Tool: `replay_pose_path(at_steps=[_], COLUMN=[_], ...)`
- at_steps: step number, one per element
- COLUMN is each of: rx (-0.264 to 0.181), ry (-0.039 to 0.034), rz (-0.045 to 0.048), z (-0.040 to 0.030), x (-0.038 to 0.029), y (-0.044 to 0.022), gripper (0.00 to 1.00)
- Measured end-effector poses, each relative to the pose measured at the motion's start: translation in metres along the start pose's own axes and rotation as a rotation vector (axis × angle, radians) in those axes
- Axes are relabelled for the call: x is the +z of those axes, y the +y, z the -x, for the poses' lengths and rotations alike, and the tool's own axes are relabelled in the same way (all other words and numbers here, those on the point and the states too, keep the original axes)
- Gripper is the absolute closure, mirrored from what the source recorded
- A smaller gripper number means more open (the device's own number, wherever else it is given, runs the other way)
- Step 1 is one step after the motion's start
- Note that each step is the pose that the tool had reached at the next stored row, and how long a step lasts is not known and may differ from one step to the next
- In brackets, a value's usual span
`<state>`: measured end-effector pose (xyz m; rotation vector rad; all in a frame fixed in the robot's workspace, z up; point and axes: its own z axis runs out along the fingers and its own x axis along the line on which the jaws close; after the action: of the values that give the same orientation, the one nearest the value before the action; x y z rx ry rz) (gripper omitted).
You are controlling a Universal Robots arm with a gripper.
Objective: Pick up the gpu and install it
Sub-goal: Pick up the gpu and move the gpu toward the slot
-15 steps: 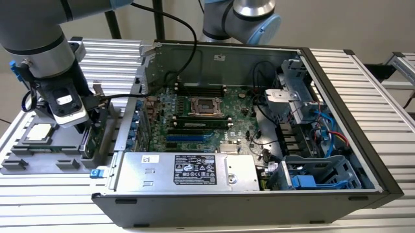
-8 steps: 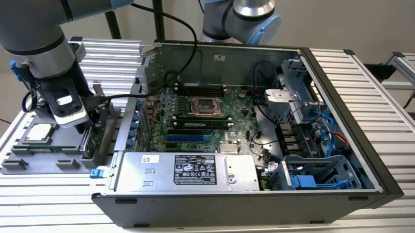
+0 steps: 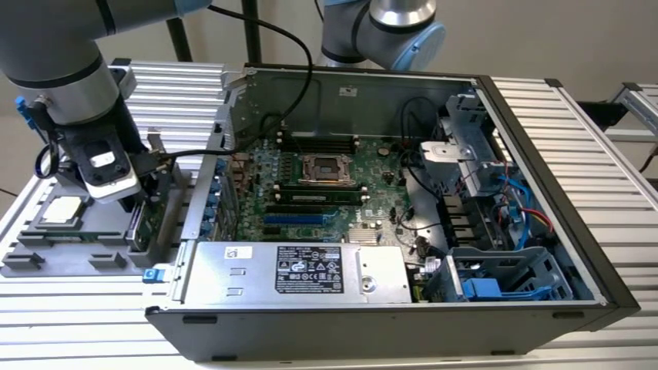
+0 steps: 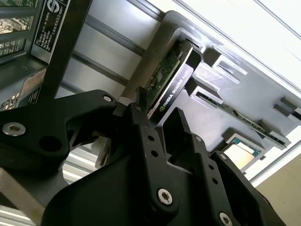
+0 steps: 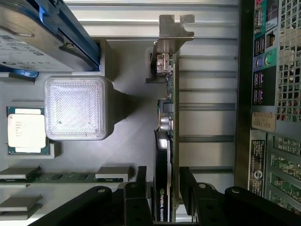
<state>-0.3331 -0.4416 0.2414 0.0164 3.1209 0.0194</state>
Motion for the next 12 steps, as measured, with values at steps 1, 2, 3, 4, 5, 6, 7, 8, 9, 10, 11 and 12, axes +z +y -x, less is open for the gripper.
replay_pose_path(at_steps=[1,2,3,4,5,6,7,8,9,10,11,12], rx=[0.0,0.0,0.0,0.001,0.001,0.001,0.001,0.001,0.001,0.001,0.001,0.001], ry=[-0.0001,-0.0002,0.0,0.0002,0.0003,0.0004,0.0004,0.0005,0.0005,0.0004,0.0005,0.0005], rz=[0.0026,0.0095,0.0168,0.0255,0.0375,0.0425,0.0437,0.0445,0.0456,0.0466,0.0477,0.0487], z=[0.0,0.0,0.0,0.0,0.0,0.0,0.0,0.0,0.0,0.0,0.0,0.0], x=[0.0,0.0002,0.0001,0.0,0.0001,0.0,0.0,0.0,0.0,0.0,0.0,0.0], y=[0.0,0.0,0.0,0.0,0.0,0.0,0.0001,0.0001,0.0,0.0,0.0,0.0], gripper=[0.0,0.0,0.0,0.0,0.0,0.0,0.0,0.0,0.0,0.0,0.0,0.0])
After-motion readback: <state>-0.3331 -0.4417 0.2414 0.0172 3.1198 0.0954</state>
